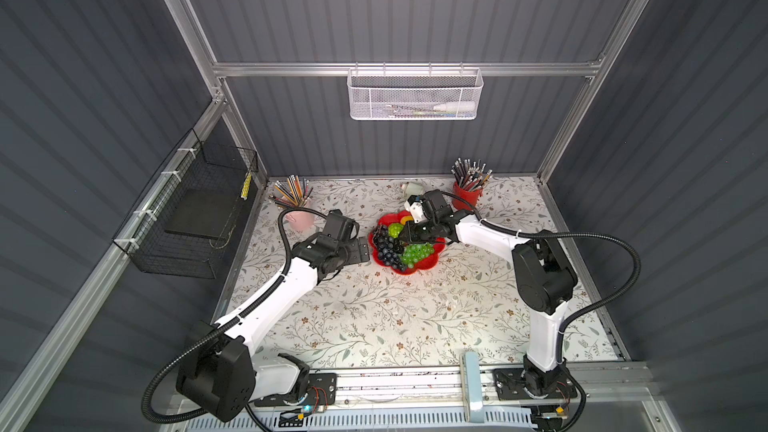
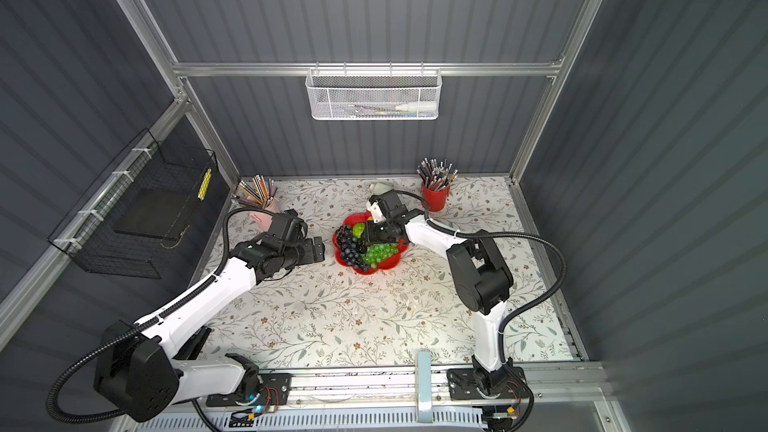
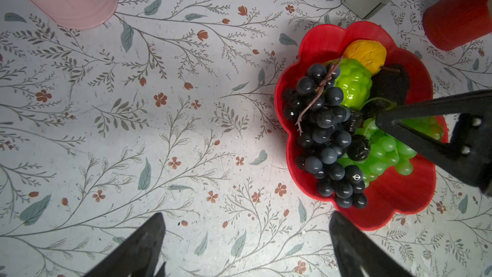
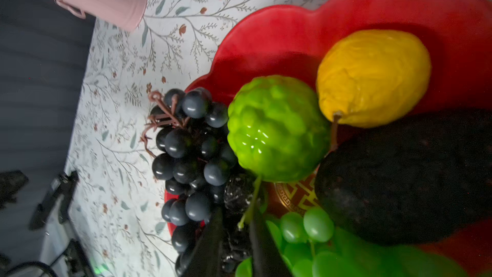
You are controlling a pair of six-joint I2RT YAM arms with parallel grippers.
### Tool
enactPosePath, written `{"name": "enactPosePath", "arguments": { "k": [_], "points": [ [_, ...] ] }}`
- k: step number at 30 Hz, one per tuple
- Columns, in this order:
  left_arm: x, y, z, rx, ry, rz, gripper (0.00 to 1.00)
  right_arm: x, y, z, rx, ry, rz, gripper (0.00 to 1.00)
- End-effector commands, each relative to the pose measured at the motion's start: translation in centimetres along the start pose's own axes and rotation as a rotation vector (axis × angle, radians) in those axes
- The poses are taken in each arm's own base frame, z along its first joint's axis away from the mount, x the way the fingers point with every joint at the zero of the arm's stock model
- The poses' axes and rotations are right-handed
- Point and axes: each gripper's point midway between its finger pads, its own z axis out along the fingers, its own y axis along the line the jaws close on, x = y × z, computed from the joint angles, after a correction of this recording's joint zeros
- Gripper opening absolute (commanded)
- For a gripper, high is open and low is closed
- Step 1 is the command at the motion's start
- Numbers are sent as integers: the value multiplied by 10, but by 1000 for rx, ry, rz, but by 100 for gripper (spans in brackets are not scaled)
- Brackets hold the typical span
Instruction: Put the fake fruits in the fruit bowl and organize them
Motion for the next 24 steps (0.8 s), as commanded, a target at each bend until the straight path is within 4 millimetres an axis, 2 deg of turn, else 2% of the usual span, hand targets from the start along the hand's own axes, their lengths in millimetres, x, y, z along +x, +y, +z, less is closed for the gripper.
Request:
{"name": "enactPosePath", "arguments": {
  "k": [1,3,4,9,10,13,16,17,18,21,24],
  "points": [
    [-4,4,0,-20,2,-5,97,-7,5,-7,-2,-11,-26,32],
    [-6,4,-2,-22,-4,-5,97,-11,9,-18,1,-37,-44,48],
    [-6,4,-3,-22,-6,-4,97,-15,13,-24,-5,-52,-59,51],
    [-8,7,-4,-43,-5,-4,100,-35,35,-59,-19,-124,-133,56],
    [-10,9,-6,-56,-12,-9,100,-42,33,-69,18,-158,-141,57],
    [-21,19,-10,-122,-56,-32,100,-52,38,-101,63,-240,-184,66],
    [-37,27,-7,-190,-78,-28,100,-58,35,-140,146,-331,-239,77],
    [-44,29,-4,-207,-80,-17,100,-60,32,-155,181,-364,-256,81],
    [-52,31,-2,-216,-93,-10,100,-60,27,-169,220,-389,-268,98],
    [-81,38,3,-210,-224,32,100,-65,0,-218,368,-463,-273,99],
    [-105,52,7,-228,-349,109,100,-66,-39,-277,565,-577,-302,99]
  ]
}}
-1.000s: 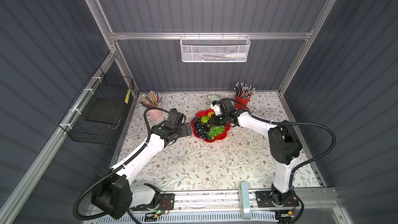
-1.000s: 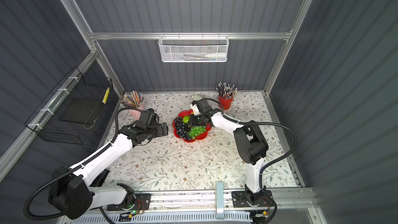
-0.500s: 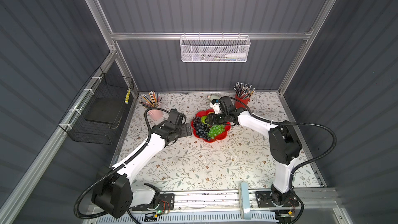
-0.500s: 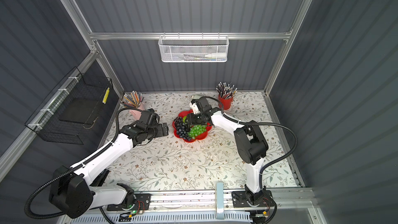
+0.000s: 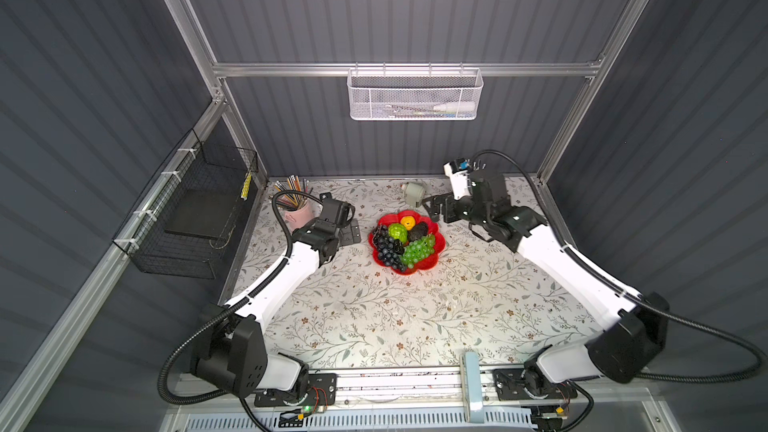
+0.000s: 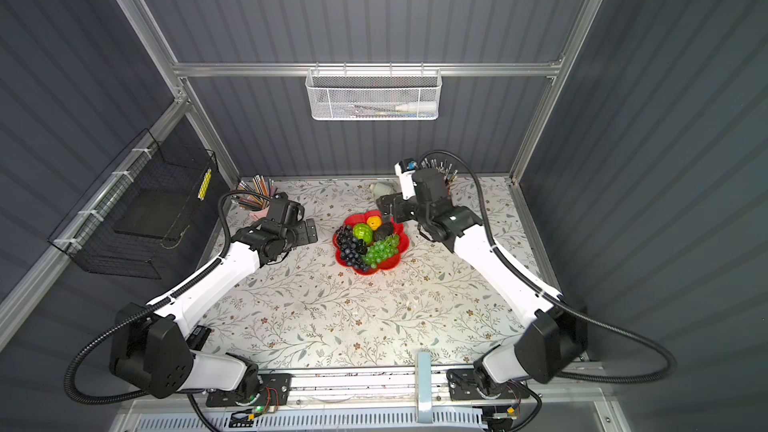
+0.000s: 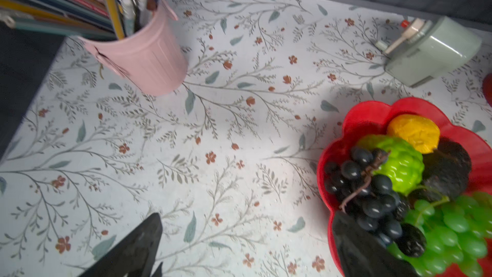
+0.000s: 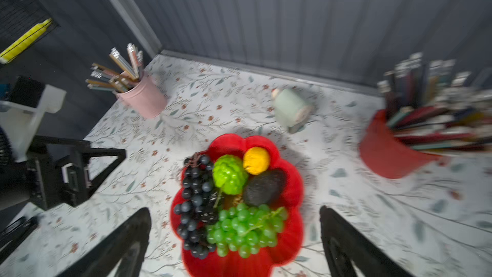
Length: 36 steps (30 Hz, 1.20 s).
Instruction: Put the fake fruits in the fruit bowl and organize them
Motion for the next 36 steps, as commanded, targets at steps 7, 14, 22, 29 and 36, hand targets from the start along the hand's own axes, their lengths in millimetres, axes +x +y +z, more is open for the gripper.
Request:
{"name": "enactPosePath", "arguments": {
  "k": [7,14,22,29,36],
  "points": [
    [1,62,50,-133,-185,167,100,46,-154,-68,378,-291,-104,99],
    [41,81,80,-203,-218,222,100,129,-200,-53,468,-270,15,99],
    [44,93,98,-174,-326,154,100,175,-220,-16,464,-260,58,99],
    [52,102,104,-141,-374,103,100,185,-228,-7,430,-254,93,99],
    [52,102,103,-140,-373,102,100,186,-228,-9,435,-252,92,99]
  ]
}}
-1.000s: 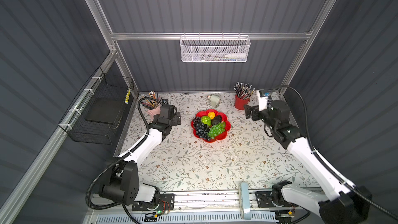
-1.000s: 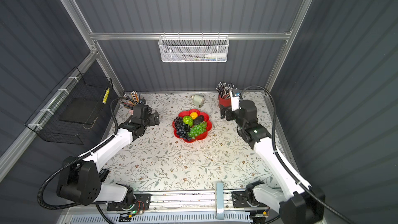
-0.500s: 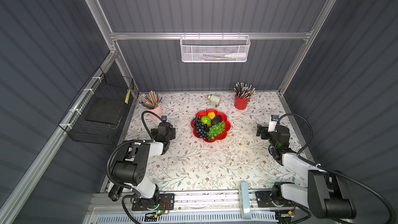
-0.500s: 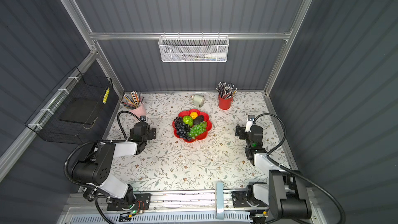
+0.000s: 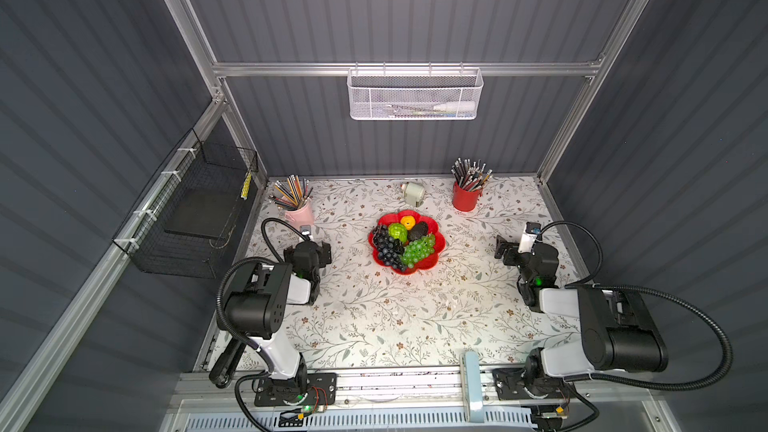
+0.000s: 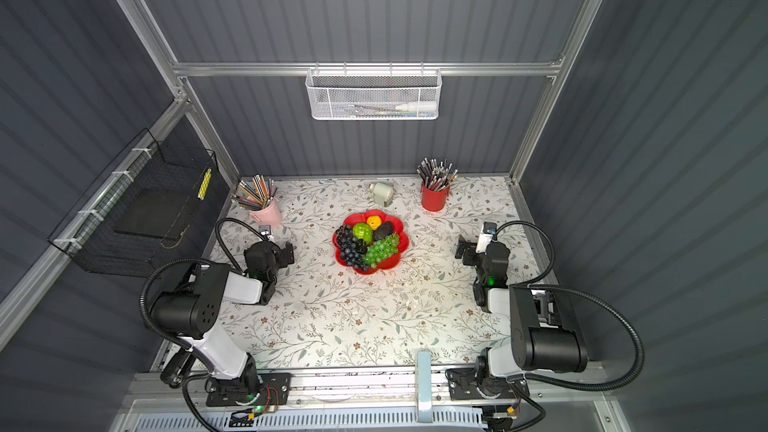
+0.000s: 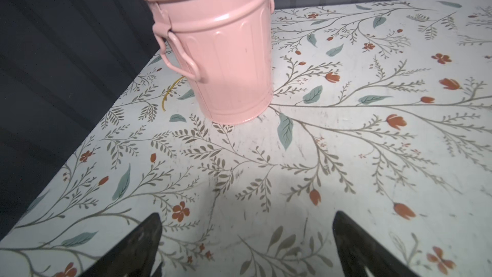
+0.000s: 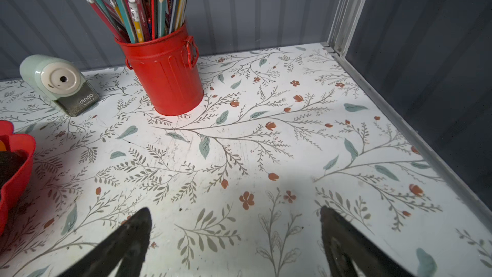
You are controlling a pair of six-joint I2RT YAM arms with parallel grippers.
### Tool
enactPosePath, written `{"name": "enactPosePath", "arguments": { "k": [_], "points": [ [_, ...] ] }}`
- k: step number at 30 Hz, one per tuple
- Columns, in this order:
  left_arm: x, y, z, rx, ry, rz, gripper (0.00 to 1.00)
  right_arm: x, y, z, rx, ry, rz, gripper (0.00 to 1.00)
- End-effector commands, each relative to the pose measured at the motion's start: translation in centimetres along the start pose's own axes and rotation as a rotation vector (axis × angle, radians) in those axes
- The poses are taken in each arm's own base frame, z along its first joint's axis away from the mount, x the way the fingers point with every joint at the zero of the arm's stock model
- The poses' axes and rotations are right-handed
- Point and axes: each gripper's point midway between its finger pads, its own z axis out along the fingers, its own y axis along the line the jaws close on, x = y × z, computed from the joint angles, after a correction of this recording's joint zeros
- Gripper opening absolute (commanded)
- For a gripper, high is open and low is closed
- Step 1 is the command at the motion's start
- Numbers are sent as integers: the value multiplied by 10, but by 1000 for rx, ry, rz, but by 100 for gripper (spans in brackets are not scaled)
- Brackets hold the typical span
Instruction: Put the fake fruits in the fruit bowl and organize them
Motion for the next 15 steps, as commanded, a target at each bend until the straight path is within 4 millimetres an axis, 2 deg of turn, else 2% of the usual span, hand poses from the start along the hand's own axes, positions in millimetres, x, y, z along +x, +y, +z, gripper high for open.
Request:
{"name": "enactPosePath", "arguments": {
  "k": [1,15],
  "points": [
    [-11,0,-1,8,-48,-27,100,-12,1,-1,-8,-48,7,99],
    [-11,0,-1,7,-50,-26,100,-13,3,0,-18,-47,6,99]
  ]
}}
